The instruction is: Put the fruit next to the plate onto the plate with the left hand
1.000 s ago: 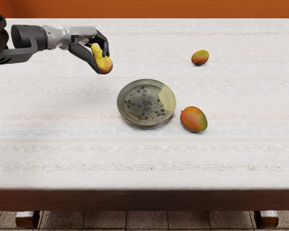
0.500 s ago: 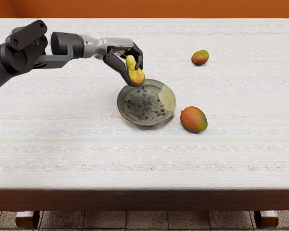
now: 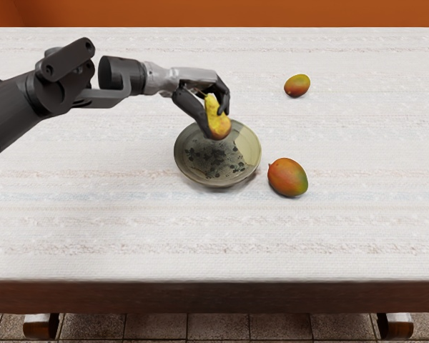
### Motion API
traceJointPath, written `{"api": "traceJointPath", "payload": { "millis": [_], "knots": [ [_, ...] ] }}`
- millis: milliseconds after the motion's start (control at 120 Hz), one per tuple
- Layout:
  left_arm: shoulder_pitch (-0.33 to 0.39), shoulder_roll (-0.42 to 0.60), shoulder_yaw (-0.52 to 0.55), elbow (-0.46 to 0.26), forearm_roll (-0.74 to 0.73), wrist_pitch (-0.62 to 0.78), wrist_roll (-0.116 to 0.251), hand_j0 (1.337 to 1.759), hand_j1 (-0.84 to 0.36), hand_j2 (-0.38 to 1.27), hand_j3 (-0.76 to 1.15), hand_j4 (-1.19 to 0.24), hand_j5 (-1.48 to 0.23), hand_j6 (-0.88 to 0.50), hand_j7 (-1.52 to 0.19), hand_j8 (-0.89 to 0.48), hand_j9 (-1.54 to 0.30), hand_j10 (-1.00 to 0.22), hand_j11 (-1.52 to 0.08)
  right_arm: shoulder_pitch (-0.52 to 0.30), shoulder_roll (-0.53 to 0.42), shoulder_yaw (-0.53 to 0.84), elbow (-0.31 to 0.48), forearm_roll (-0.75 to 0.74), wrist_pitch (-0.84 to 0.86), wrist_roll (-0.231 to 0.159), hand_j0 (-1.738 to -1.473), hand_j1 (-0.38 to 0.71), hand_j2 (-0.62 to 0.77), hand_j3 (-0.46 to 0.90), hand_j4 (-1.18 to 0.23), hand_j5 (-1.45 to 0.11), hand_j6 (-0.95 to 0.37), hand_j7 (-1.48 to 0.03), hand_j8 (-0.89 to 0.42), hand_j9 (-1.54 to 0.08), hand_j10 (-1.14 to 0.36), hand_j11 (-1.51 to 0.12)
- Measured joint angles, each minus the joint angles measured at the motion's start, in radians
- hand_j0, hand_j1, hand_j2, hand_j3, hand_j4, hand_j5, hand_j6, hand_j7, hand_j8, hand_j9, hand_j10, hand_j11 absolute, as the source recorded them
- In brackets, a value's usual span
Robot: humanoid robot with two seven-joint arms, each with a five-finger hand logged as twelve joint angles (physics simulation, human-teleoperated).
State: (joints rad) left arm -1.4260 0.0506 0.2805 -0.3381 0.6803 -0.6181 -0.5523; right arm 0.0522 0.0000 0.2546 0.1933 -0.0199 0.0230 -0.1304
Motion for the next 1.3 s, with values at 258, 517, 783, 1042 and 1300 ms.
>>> {"api": "traceJointPath", "payload": {
  "millis": [258,517,783,1042,1300],
  "knots": [
    [0.007,-0.009,0.0,0.002,-0.005,0.001,0.016,1.656,-0.4,0.58,0.0,-0.78,-1.19,-0.35,-1.14,-0.31,-1.09,-0.62,-1.12,0.0,0.0,0.0,0.0,0.0,0.0,0.001,-1.658,-0.32,-0.01,0.0,-0.03,-0.04,-0.03,-0.04,-0.03,-0.04,-0.03,-0.04],
    [0.013,-0.023,-0.002,0.0,-0.138,0.007,0.106,1.657,0.09,0.18,0.0,-0.26,-0.39,-0.14,-0.37,-0.13,-0.36,-0.24,-0.37,0.0,0.0,0.0,0.0,0.0,0.0,0.001,-1.658,-0.32,-0.01,0.0,-0.03,-0.04,-0.03,-0.04,-0.03,-0.04,-0.03,-0.04],
    [0.018,-0.019,-0.006,-0.006,-0.159,0.007,0.116,1.658,0.28,0.05,0.0,-0.07,-0.11,-0.04,-0.1,-0.04,-0.1,-0.07,-0.1,0.0,0.0,0.0,0.002,0.0,0.0,0.002,-1.658,-0.32,-0.01,0.0,-0.03,-0.04,-0.03,-0.04,-0.03,-0.04,-0.03,-0.04],
    [0.032,0.029,-0.008,-0.007,-0.297,0.007,0.117,1.658,0.33,0.02,0.0,-0.02,-0.03,-0.01,-0.03,-0.01,-0.03,-0.02,-0.03,0.0,0.0,0.0,0.006,0.0,0.0,0.002,-1.658,-0.32,-0.01,0.0,-0.03,-0.04,-0.03,-0.04,-0.03,-0.04,-0.03,-0.04],
    [0.1,0.085,-0.009,-0.021,-0.454,0.007,0.117,1.658,0.34,0.01,0.0,-0.01,-0.01,-0.01,-0.01,-0.01,-0.01,-0.01,-0.01,0.0,0.0,0.0,0.007,0.0,0.0,0.002,-1.658,-0.32,-0.01,0.0,-0.03,-0.04,-0.03,-0.04,-0.03,-0.04,-0.03,-0.04]
  ]
}}
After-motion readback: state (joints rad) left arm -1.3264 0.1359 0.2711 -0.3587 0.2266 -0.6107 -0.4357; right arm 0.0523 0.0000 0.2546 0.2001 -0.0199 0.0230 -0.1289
